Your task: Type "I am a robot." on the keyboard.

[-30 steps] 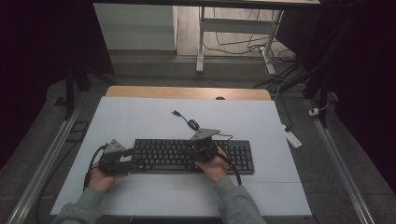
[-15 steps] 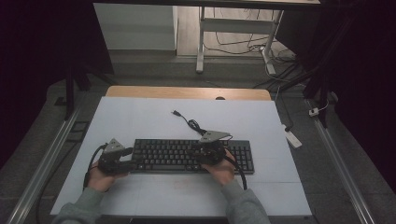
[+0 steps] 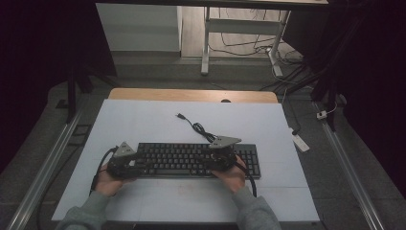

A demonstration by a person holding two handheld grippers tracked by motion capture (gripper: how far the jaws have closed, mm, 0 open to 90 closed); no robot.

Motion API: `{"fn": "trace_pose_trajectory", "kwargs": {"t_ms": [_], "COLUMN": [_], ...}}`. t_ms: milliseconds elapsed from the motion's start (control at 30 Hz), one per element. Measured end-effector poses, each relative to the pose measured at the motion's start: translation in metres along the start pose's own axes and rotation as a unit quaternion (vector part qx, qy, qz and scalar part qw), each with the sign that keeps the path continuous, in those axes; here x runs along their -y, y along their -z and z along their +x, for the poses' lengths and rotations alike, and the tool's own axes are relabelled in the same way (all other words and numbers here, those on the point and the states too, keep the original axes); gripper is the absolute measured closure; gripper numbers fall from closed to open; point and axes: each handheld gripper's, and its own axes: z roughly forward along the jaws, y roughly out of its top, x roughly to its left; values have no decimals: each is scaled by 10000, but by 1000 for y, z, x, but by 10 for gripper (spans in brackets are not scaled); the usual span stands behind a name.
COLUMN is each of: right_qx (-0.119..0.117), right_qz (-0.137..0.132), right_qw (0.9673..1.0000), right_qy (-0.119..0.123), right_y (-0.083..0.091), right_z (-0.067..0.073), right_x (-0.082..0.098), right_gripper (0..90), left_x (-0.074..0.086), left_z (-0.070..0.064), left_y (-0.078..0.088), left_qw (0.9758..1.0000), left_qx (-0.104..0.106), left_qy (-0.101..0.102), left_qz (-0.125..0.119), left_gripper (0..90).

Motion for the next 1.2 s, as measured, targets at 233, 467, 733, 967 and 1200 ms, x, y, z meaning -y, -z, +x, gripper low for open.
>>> {"fn": "trace_pose_trajectory", "kwargs": {"t_ms": [233, 467, 733, 967, 1200], "right_qx": [24, 51, 89, 130, 139], "right_qz": [-12, -25, -112, -115, -127], "right_qw": [10000, 9999, 9998, 9998, 9998], "right_qy": [-49, -88, -129, -97, -95], "right_y": [6, 11, 16, 18, 19], "right_z": [-2, -3, -4, -4, -5], "right_x": [4, 9, 12, 13, 14], "right_gripper": [596, 582, 564, 549, 542], "left_x": [-9, -15, -18, -19, -19], "left_z": [-15, -28, -35, -38, -43], "left_y": [-11, -21, -29, -32, -37], "left_qw": [9991, 9971, 9953, 9941, 9921], "left_qx": [267, 484, 606, 713, 805], "left_qy": [-310, -560, -684, -711, -805], "left_qz": [75, 172, 307, 408, 533], "left_gripper": [489, 637, 810, 889, 890]}}
